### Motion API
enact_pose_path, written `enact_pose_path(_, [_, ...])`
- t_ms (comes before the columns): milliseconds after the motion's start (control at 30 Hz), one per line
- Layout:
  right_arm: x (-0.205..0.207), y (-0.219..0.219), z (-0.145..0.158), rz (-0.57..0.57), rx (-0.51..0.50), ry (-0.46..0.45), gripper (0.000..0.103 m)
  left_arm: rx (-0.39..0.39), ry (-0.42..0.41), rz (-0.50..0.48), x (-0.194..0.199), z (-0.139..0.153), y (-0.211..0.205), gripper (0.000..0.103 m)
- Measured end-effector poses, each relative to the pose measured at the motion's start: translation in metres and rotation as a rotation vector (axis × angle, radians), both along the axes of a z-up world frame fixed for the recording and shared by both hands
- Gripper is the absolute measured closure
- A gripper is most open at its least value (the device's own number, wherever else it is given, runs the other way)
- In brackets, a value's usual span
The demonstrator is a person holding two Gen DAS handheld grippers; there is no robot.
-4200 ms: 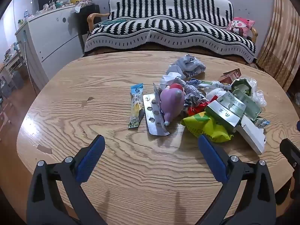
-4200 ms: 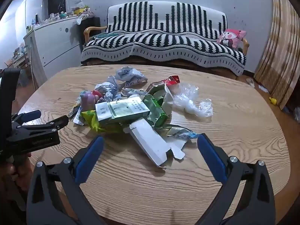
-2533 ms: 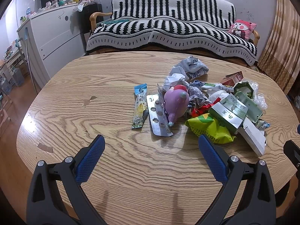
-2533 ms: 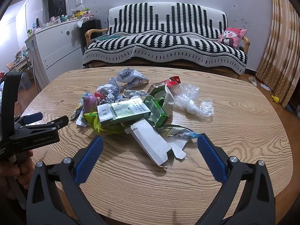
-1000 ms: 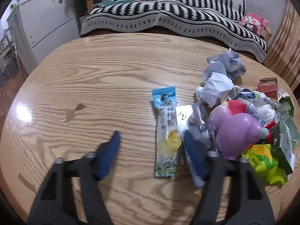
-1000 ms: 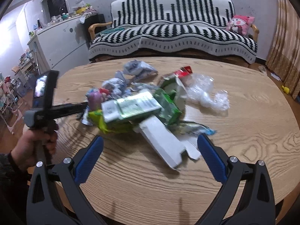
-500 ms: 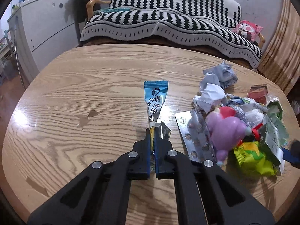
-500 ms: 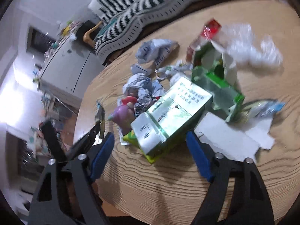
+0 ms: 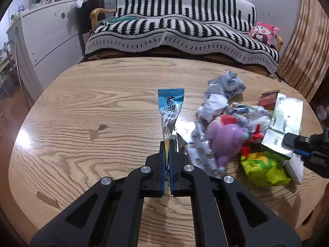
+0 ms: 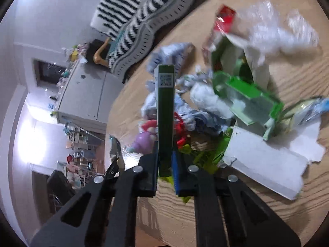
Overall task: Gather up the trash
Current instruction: 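Grasp the blue snack wrapper with the left tool while the right tool grasps a green box, then carry both items to the black bin and open both tools to drop them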
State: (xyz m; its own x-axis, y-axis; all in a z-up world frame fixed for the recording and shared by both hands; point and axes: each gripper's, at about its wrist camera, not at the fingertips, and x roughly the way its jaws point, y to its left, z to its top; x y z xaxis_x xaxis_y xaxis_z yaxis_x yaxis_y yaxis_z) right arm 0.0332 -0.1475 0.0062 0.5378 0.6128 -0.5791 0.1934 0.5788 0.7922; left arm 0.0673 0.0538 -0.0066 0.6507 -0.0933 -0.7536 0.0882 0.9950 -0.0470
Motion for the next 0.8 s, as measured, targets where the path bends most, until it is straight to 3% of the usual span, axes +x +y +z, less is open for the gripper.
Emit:
enact_pose_path(233, [-0.050,-0.058,0.054,-0.037,-0.125,-0.115,0.091,-0.083,-0.032,-0.072,-0.020,0.021,-0.041,0.101])
enact_pose_path(367, [-0.106,-0.128,0.075,-0.149,-0.338,-0.128,0.091,-0.126,-0.055,-0.182,-0.036,0.034,-0.097,0.101])
enact_pose_path(567, [-0.209,-0.243,0.068,-0.397,-0.620,0.011,0.091,-0.155,-0.051,-0.419,-0.072,0.036,-0.211,0.101])
enact_pose_path(800, [-0.332,-0.345,0.029,-0.638,-0.707,0.199,0.091,-0.207,-0.027,-0.747,-0.147,0.034,-0.353,0.101])
